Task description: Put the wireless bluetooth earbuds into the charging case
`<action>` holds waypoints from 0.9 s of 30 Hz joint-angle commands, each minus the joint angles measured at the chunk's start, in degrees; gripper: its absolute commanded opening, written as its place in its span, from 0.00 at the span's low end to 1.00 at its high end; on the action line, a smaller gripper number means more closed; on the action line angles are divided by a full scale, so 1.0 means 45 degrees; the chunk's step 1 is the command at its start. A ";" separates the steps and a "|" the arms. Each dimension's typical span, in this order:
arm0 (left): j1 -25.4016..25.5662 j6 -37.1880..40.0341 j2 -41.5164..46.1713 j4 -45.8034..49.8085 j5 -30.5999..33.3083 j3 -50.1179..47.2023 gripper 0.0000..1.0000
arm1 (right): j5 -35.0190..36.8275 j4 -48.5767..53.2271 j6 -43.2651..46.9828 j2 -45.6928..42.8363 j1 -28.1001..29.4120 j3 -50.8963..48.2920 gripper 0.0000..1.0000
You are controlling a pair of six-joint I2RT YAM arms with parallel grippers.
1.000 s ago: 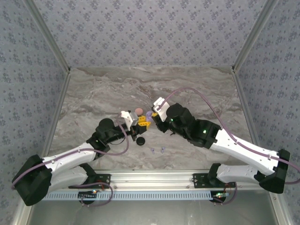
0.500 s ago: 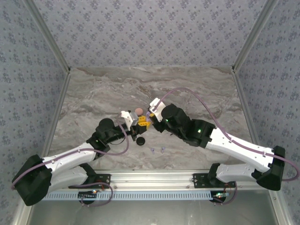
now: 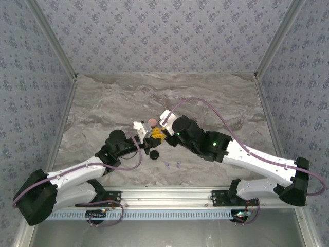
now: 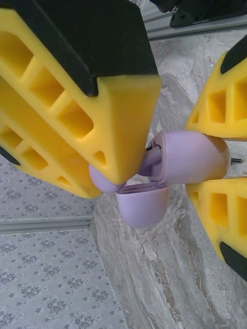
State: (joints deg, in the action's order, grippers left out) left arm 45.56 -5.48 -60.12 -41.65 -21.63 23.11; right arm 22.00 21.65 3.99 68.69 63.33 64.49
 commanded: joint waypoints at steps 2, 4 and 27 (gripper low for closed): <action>0.0097 -0.0080 0.0078 -0.0854 -0.0043 0.0518 0.00 | -0.0135 0.0764 0.0170 0.0127 0.0160 0.0388 0.19; 0.0102 -0.0073 0.0058 -0.0862 -0.0038 0.0528 0.00 | -0.0520 0.0867 0.0085 0.0147 0.0165 0.0474 0.20; 0.0100 -0.0230 -0.0117 -0.1384 -0.0173 0.0450 0.00 | -0.3289 0.1095 -0.2503 -0.0253 -0.1423 0.1999 0.49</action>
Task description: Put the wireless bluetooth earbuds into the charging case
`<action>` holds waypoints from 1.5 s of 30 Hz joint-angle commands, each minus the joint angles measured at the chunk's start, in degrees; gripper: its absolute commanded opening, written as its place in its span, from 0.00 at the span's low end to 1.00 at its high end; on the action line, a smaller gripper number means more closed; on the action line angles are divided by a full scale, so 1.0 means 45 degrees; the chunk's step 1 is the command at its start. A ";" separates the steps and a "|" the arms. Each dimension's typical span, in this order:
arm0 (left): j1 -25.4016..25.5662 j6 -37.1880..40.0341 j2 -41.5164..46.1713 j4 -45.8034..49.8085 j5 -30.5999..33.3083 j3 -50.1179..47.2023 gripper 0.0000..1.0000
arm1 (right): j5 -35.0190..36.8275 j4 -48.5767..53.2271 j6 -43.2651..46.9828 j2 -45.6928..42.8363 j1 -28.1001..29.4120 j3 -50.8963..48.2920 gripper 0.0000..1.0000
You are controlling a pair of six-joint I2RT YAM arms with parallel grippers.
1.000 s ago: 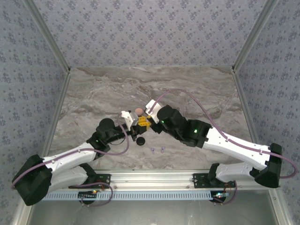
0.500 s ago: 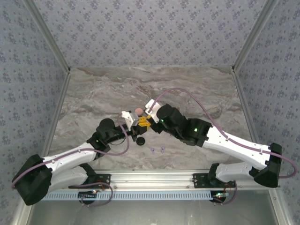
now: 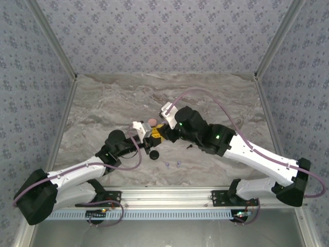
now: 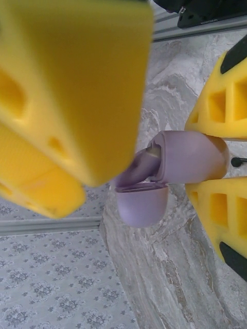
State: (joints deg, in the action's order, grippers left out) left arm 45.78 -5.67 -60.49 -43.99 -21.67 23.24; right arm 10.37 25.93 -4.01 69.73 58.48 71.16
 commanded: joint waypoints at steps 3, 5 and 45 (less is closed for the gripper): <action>0.0056 -0.0236 -0.0039 -0.0976 -0.0165 0.0367 0.00 | -0.1675 -0.0064 -0.1226 -0.0960 -0.0995 0.0394 0.58; 0.0059 -0.0281 -0.0037 -0.1093 -0.0174 0.0326 0.00 | -0.2726 -0.0497 -0.1301 -0.1356 -0.1587 -0.0001 0.65; -0.2471 -0.0900 0.4460 0.3892 0.3183 -0.1127 0.00 | -0.1588 -0.0378 -0.6987 0.2037 -0.1469 -0.4617 0.61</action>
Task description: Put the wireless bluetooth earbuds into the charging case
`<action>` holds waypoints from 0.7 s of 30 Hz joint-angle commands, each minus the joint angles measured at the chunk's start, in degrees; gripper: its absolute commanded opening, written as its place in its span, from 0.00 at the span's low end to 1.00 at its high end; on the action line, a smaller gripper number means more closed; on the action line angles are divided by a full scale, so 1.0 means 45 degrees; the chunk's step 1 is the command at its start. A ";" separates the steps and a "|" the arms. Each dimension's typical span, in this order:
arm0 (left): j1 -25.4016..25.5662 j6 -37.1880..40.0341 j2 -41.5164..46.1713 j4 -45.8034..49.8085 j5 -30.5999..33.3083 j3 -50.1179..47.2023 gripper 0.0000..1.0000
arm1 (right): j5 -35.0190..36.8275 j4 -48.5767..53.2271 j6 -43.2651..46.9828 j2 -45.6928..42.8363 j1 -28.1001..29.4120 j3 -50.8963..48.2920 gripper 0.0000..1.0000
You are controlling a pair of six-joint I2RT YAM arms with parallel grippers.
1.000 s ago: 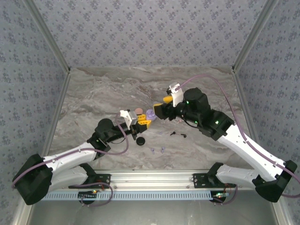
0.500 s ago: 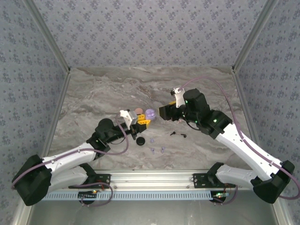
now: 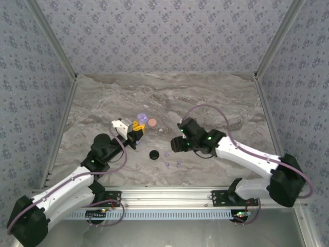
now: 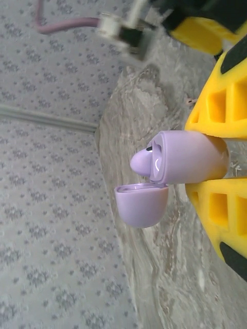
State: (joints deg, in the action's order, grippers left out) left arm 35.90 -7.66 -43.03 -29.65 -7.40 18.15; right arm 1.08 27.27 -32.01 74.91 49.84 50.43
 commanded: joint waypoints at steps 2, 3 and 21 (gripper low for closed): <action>-0.0472 -0.0591 0.1051 0.0908 0.0002 -0.0169 0.00 | 0.0767 -0.0802 -0.0797 0.1949 0.0791 0.0293 0.61; -0.0553 -0.0658 0.1311 0.0977 0.0000 -0.0279 0.00 | 0.0866 -0.0825 -0.0798 0.2454 0.0919 0.0481 0.61; -0.0820 -0.0671 0.2580 0.1496 0.0025 -0.0635 0.00 | 0.1147 -0.0400 -0.0371 0.5865 0.1385 0.2189 0.58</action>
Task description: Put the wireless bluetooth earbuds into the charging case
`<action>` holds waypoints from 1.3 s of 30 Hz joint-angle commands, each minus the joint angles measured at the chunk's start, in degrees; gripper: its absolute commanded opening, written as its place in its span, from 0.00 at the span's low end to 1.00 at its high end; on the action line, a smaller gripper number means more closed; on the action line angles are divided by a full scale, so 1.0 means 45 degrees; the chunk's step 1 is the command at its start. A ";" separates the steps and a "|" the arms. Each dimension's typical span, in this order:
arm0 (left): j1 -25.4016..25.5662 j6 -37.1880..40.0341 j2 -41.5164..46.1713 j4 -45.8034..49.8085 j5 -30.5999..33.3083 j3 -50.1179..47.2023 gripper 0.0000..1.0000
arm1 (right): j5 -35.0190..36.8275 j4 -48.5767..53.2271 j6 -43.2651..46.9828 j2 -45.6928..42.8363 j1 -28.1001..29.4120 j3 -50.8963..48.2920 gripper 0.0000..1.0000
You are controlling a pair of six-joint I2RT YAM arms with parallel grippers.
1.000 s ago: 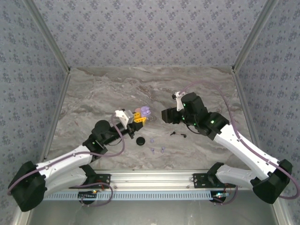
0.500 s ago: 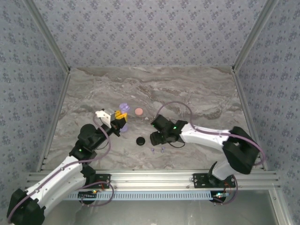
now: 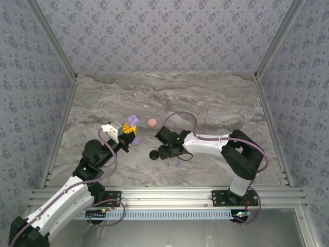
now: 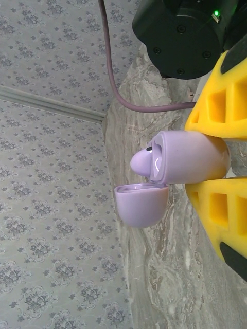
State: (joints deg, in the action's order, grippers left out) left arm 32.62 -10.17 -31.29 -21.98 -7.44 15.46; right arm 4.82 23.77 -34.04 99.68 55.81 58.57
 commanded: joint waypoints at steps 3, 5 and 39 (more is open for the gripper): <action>-0.0099 -0.0121 -0.0144 -0.0289 0.0016 -0.0018 0.00 | 0.0476 0.0725 0.0104 0.0459 0.0100 0.0462 0.55; -0.0086 -0.0157 -0.0248 -0.0364 0.0012 -0.0002 0.00 | 0.0674 0.0971 0.0105 0.0385 0.0100 0.0456 0.53; -0.0088 -0.0376 -0.0838 -0.0722 -0.0193 0.0113 0.00 | -0.0815 -0.0412 0.0154 -0.1082 -0.1431 -0.1004 0.41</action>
State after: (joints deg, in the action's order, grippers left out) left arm 32.60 -11.25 -35.05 -22.70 -7.68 15.46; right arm 1.87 21.96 -31.14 92.86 48.84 53.47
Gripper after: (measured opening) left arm 0.155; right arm 0.412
